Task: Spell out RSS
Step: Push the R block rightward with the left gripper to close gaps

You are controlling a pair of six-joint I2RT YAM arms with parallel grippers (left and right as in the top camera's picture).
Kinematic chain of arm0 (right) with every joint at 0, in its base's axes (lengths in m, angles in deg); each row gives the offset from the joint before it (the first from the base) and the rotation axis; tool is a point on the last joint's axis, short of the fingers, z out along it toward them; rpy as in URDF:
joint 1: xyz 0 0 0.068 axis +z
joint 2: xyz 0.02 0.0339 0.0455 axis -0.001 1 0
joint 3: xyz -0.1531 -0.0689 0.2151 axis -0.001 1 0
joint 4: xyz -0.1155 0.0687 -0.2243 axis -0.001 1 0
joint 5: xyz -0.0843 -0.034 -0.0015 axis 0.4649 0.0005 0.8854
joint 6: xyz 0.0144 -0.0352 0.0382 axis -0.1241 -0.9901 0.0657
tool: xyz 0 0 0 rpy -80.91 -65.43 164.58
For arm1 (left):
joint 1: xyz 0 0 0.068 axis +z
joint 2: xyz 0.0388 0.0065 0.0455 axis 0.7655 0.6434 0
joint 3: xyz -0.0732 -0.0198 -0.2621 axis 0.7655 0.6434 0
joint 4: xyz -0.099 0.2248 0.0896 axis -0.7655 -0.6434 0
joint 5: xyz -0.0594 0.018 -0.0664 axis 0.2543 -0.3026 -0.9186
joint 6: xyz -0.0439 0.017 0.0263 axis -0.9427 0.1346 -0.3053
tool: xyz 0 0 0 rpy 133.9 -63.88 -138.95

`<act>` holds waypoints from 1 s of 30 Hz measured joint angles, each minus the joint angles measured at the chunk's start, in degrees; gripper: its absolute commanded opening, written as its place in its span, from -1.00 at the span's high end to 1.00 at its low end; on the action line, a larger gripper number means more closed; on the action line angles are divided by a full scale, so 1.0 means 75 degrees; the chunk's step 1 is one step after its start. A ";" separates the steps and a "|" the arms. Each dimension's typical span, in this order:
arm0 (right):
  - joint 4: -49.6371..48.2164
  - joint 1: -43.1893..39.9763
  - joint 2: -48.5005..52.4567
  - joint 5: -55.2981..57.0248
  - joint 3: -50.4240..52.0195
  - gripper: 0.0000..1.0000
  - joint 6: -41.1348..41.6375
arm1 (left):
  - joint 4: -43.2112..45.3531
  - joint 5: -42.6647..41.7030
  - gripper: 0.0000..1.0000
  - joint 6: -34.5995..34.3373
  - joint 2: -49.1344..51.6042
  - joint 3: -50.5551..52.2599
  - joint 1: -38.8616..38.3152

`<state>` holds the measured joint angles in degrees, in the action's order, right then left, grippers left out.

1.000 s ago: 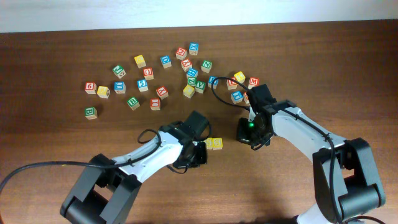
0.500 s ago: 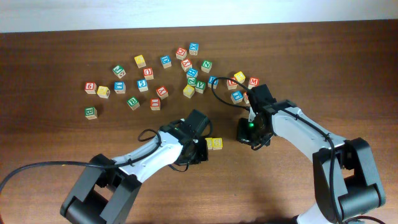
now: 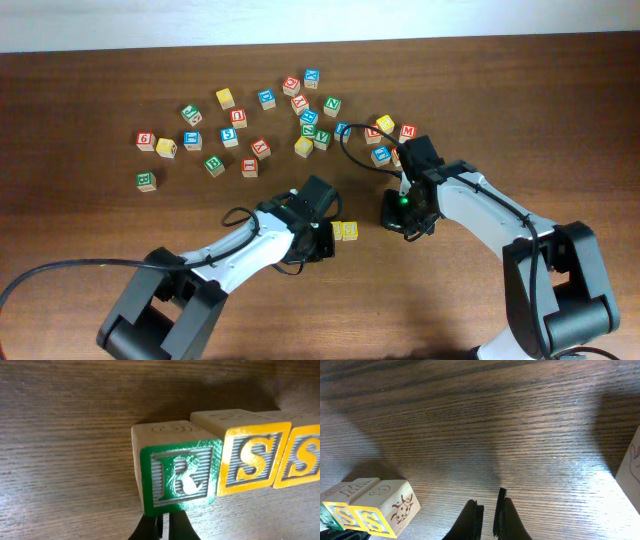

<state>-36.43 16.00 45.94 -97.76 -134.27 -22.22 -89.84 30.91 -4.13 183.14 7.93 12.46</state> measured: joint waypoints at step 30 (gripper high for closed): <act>0.0000 0.0000 0.0000 -0.0003 0.0000 0.90 0.0000 | 0.0169 0.0085 1.00 0.0000 0.0000 0.0000 0.0000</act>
<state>-36.43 16.00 45.94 -97.78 -134.27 -22.22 -88.57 31.55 -4.13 183.14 7.93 12.46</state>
